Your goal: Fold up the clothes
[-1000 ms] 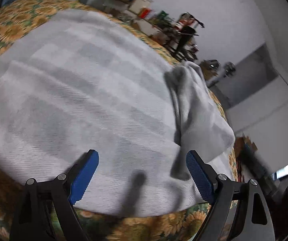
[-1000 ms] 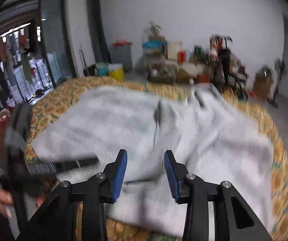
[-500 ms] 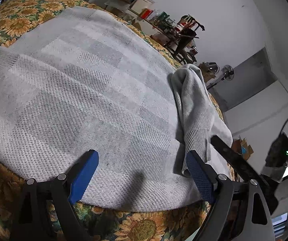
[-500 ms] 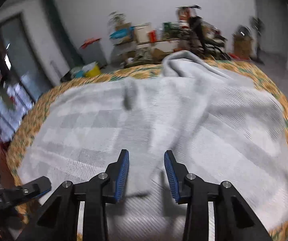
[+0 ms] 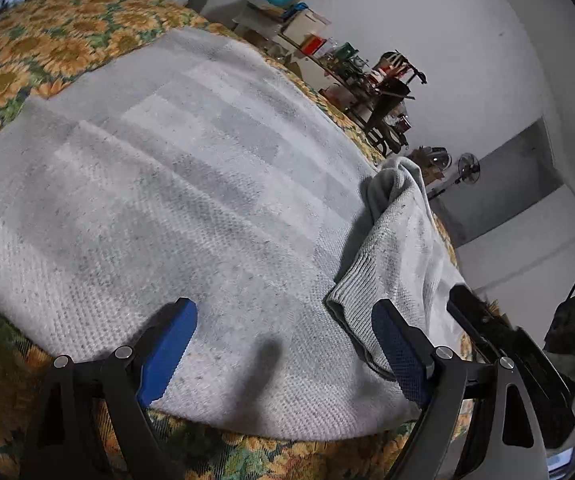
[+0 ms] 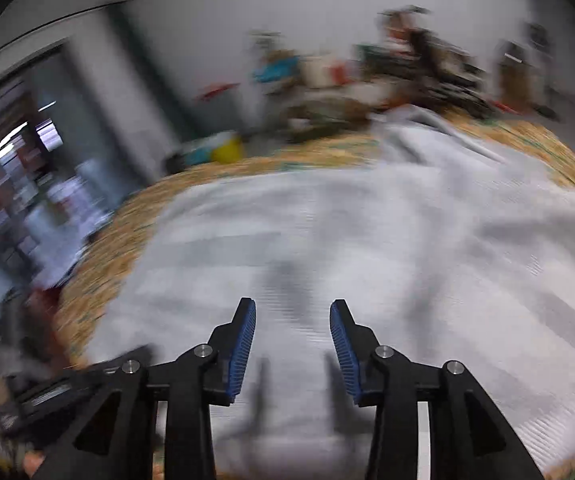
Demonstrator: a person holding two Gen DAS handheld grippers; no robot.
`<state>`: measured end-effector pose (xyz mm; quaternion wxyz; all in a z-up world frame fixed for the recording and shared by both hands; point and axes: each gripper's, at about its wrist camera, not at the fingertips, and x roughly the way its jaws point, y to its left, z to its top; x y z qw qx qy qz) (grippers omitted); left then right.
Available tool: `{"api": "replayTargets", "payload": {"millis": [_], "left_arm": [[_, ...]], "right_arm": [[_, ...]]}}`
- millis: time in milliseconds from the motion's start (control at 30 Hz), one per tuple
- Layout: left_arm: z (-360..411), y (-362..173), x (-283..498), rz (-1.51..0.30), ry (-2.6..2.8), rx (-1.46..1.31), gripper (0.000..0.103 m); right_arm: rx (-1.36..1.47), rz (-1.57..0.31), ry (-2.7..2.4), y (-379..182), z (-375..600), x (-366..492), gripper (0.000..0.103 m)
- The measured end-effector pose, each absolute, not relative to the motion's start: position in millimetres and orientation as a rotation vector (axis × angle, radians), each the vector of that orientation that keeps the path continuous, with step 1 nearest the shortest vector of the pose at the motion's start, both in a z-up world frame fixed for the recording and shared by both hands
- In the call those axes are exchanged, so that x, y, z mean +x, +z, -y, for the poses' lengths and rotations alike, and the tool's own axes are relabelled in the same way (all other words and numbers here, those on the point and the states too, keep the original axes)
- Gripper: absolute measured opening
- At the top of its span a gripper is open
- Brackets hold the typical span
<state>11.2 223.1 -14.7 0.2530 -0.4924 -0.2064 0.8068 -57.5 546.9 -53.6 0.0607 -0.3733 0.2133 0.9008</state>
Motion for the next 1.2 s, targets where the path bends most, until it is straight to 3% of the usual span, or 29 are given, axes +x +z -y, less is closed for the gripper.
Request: {"api": "replayTargets", "payload": {"millis": [133, 233, 367, 467, 500, 633, 767, 867, 933, 1067, 1200], "left_arm": [[-245.9, -3.9, 17.3, 0.484, 2.275, -1.208, 0.088], [-274.4, 0.3, 19.0, 0.329, 2.332, -1.150, 0.072], [-313.4, -6.3, 6.9, 0.177, 2.271, -1.214, 0.068], [-331.2, -16.2, -4.0, 0.159, 2.210, -1.308, 0.037], [-333.5, -17.2, -7.2, 0.160, 2.211, -1.320, 0.011], [-326.2, -18.8, -25.1, 0.344, 2.119, -1.365, 0.009], [-318.4, -10.6, -32.8, 0.408, 2.093, -1.328, 0.009], [-319.1, -6.1, -33.8, 0.452, 2.041, -1.307, 0.009], [-317.1, -3.3, -34.9, 0.468, 2.026, -1.302, 0.009], [-310.5, 1.6, -37.9, 0.479, 2.024, -1.313, 0.009], [-317.0, -1.8, -43.1, 0.415, 2.084, -1.398, 0.009]], "right_arm": [[-1.138, -0.774, 2.584, -78.4, -578.3, -51.8, 0.040], [-1.108, -0.775, 2.590, -78.2, -587.3, -53.6, 0.040], [-1.037, -0.729, 2.600, -59.5, -609.6, -72.2, 0.041], [-1.031, -0.694, 2.605, -48.9, -623.6, -89.8, 0.043], [-1.042, -0.688, 2.605, -47.5, -627.8, -97.6, 0.043], [-1.118, -0.634, 2.565, -50.8, -645.8, -134.0, 0.050], [-1.209, -0.630, 2.518, -66.9, -664.1, -170.5, 0.050], [-1.232, -0.553, 2.505, -73.6, -665.8, -184.0, 0.028], [-1.233, -0.460, 2.516, -71.2, -660.6, -189.5, 0.005], [-1.183, -0.254, 2.547, -51.9, -646.9, -198.1, 0.004], [-1.168, -0.192, 2.537, -39.2, -646.1, -220.9, 0.004]]}}
